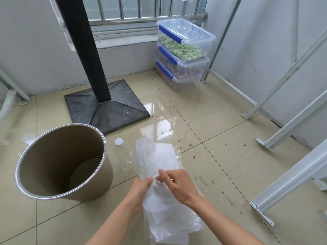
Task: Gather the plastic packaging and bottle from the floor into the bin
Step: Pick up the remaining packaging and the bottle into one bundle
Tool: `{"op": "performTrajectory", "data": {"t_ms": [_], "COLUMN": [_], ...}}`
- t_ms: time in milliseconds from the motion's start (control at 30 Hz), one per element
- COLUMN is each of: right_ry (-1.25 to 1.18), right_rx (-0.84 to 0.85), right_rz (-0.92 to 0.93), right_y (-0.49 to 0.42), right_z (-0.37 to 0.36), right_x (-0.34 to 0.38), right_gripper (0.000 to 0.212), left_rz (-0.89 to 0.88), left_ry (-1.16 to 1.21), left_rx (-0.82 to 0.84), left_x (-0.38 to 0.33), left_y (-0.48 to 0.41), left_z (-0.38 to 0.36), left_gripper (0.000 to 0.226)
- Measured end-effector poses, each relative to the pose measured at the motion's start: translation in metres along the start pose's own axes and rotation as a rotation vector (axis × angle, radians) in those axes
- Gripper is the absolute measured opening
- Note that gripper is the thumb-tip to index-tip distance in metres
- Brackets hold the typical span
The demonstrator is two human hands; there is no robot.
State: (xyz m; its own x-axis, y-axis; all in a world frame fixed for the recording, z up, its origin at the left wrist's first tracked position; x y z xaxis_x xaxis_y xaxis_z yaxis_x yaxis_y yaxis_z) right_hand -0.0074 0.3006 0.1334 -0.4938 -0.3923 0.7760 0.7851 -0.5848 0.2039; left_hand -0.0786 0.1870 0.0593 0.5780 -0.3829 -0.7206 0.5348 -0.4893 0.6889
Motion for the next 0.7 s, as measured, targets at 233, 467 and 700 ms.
{"op": "performTrajectory", "data": {"t_ms": [233, 467, 700], "right_ry": [-0.182, -0.172, 0.004], "right_rx": [-0.123, 0.086, -0.005], "right_rz": [-0.112, -0.127, -0.113], "right_y": [-0.066, -0.127, -0.143], "right_z": [-0.014, -0.097, -0.125], "right_x": [0.031, 0.076, 0.071], "right_gripper": [0.031, 0.090, 0.034], "left_rz": [0.066, 0.089, 0.087], "left_ry": [0.075, 0.076, 0.037], "left_rx": [0.030, 0.015, 0.000], "left_x": [0.039, 0.053, 0.051], "left_y": [0.022, 0.022, 0.009], "left_z": [0.016, 0.042, 0.048], "left_gripper": [0.018, 0.016, 0.007]}}
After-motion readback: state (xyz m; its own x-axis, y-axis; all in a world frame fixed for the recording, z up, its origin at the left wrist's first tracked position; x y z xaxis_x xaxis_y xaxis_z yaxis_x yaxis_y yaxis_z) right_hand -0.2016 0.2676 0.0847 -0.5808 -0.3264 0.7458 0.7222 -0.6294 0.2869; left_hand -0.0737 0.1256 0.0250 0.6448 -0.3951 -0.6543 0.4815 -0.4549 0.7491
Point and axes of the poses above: each hand's wrist, its own y-axis away from the middle knuckle, its own z-axis out of the back of the hand, x = y × z, the point moved 10 cm from there along -y, towards the middle knuckle, and after that the axes turned 5 degrees about -z, right-handed, at the moved point
